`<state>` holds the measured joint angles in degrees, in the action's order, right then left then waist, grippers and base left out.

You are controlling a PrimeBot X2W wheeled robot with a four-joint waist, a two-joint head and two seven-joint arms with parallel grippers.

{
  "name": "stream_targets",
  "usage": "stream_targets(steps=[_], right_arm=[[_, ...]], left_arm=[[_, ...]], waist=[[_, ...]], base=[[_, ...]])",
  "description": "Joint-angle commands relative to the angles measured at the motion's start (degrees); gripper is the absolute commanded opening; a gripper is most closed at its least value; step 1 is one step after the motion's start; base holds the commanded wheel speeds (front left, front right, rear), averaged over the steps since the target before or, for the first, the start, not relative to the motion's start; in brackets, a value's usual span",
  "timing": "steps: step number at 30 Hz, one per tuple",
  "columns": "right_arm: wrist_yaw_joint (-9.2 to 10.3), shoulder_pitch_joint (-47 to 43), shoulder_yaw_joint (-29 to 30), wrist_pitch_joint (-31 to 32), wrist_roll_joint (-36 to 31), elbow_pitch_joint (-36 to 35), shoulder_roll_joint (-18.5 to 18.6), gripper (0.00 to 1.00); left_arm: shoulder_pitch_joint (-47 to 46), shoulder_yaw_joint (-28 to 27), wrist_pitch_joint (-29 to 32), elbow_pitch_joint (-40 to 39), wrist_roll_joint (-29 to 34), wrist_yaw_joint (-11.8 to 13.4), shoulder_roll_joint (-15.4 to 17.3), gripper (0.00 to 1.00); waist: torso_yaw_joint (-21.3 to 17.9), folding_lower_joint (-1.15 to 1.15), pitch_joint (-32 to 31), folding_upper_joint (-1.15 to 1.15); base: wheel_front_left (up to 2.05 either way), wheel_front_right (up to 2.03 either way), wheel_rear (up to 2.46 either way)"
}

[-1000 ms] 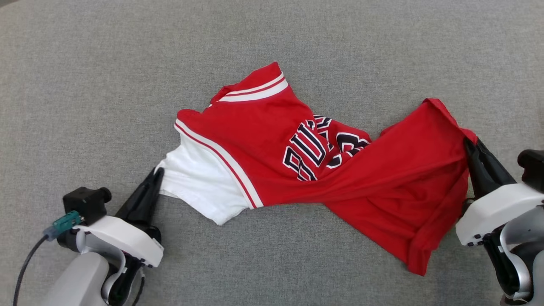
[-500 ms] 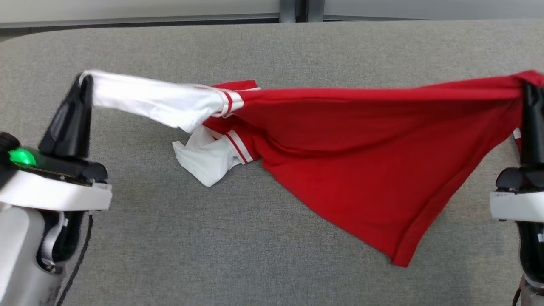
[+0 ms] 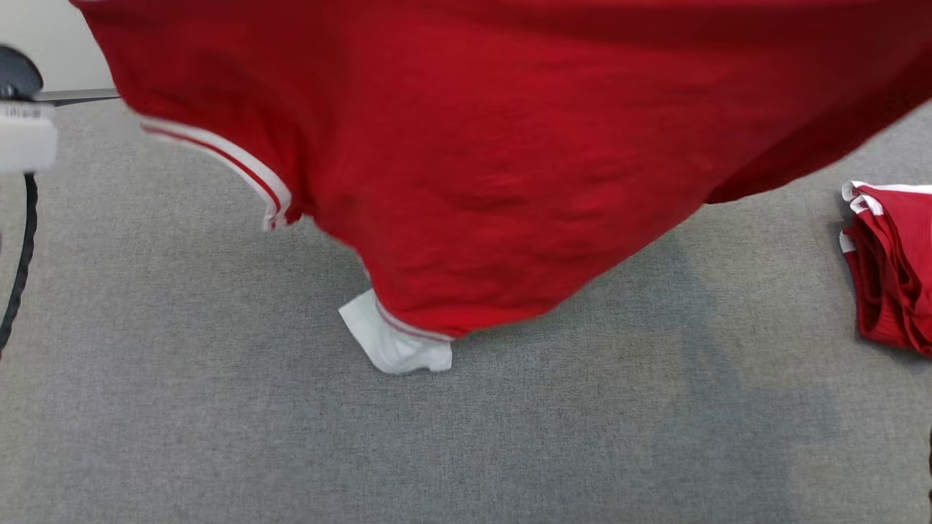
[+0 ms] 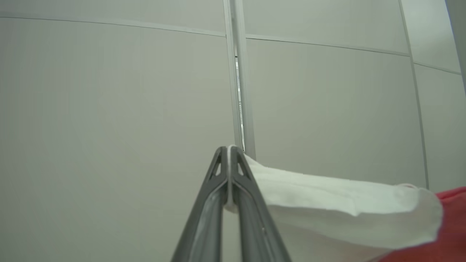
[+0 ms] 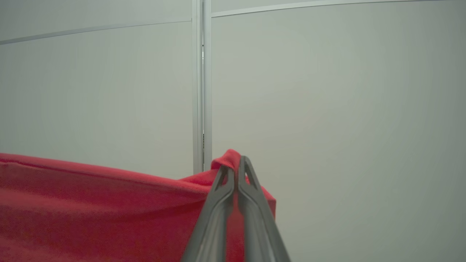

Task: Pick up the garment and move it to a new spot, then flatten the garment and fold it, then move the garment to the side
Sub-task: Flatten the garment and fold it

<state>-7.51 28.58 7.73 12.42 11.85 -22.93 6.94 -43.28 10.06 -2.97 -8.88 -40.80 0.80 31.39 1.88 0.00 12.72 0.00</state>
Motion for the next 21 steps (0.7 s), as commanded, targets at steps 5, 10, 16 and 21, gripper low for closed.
stream_targets(steps=[5,10,16,21], right_arm=[[0.05,3.22,0.27,0.59,0.88,4.53,0.69,0.00],[0.05,9.98,-0.33,-0.46,1.46,10.86,1.09,0.00],[0.05,23.37,-3.14,-4.46,0.82,22.90,-0.14,0.00],[0.04,33.58,-5.93,-11.22,0.26,35.45,-1.91,0.00]], left_arm=[[-5.97,1.69,1.59,7.35,-2.30,-1.41,-2.39,0.00],[-14.06,3.09,-0.10,16.97,-1.67,-3.68,-4.64,0.00],[-26.31,4.32,-5.11,30.86,0.56,-5.71,-7.03,0.00],[-35.43,4.88,-9.04,41.57,1.96,-6.82,-7.97,0.00]], waist=[[0.22,0.00,0.69,0.00],[0.10,0.00,3.92,0.00],[-1.05,0.00,7.06,0.00],[-2.71,0.00,7.38,0.00]], base=[[0.00,0.00,0.00],[0.00,0.00,0.00],[0.00,0.00,0.00],[0.00,0.00,0.00]])
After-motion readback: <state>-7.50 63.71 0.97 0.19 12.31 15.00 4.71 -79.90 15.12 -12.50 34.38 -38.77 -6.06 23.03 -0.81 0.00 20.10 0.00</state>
